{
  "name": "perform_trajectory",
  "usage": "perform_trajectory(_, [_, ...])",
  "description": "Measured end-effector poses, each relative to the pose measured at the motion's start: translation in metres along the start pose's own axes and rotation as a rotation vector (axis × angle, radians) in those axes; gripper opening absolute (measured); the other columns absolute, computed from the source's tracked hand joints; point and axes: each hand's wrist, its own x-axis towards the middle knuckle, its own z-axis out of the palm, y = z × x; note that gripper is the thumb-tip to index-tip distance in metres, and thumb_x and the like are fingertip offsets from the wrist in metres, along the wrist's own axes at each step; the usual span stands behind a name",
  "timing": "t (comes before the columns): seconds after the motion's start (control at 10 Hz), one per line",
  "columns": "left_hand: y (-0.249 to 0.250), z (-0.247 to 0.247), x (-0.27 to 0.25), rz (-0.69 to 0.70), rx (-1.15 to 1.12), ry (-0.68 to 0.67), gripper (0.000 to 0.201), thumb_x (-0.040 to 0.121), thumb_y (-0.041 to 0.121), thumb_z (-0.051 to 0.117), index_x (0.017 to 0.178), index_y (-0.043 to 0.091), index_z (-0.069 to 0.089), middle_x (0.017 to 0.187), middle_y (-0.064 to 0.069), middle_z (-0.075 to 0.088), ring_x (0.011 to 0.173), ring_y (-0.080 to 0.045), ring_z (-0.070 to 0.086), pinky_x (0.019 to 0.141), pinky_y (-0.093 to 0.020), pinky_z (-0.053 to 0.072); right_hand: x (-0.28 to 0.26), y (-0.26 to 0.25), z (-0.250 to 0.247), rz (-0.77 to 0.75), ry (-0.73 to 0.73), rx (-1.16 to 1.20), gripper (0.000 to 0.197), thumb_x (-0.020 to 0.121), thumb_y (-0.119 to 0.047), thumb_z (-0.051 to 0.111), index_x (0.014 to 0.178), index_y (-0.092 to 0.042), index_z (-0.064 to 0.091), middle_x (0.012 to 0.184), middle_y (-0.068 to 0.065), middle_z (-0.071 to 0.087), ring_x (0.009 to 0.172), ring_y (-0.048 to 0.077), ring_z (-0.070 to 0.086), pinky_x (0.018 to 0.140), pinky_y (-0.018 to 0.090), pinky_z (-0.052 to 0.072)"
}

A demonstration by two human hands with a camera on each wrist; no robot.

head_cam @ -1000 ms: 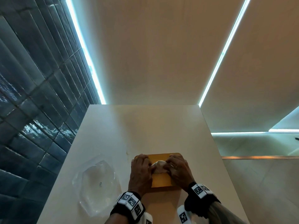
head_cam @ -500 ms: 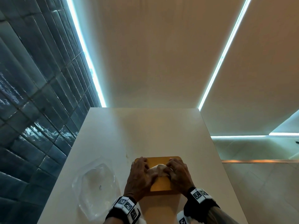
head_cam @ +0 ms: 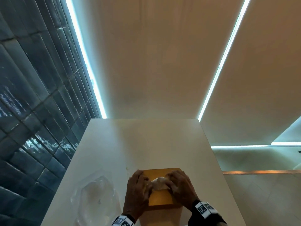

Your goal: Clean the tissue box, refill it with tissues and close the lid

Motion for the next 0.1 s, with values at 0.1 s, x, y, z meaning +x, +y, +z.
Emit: perform_trajectory(0.1, [-0.0077, -0.0167, -0.0172, 0.001, -0.032, 0.1, 0.037, 0.068, 0.034, 0.075, 0.099, 0.025, 0.059, 0.122, -0.002, 0.06, 0.103, -0.023, 0.061, 0.084, -0.033, 0.052, -0.0144, 0.0101, -0.0094, 0.036, 0.124, 0.017, 0.028, 0.08, -0.03, 0.07, 0.107, -0.032, 0.062, 0.106, -0.012, 0.06, 0.097, 0.009, 0.053, 0.085, 0.032, 0.049])
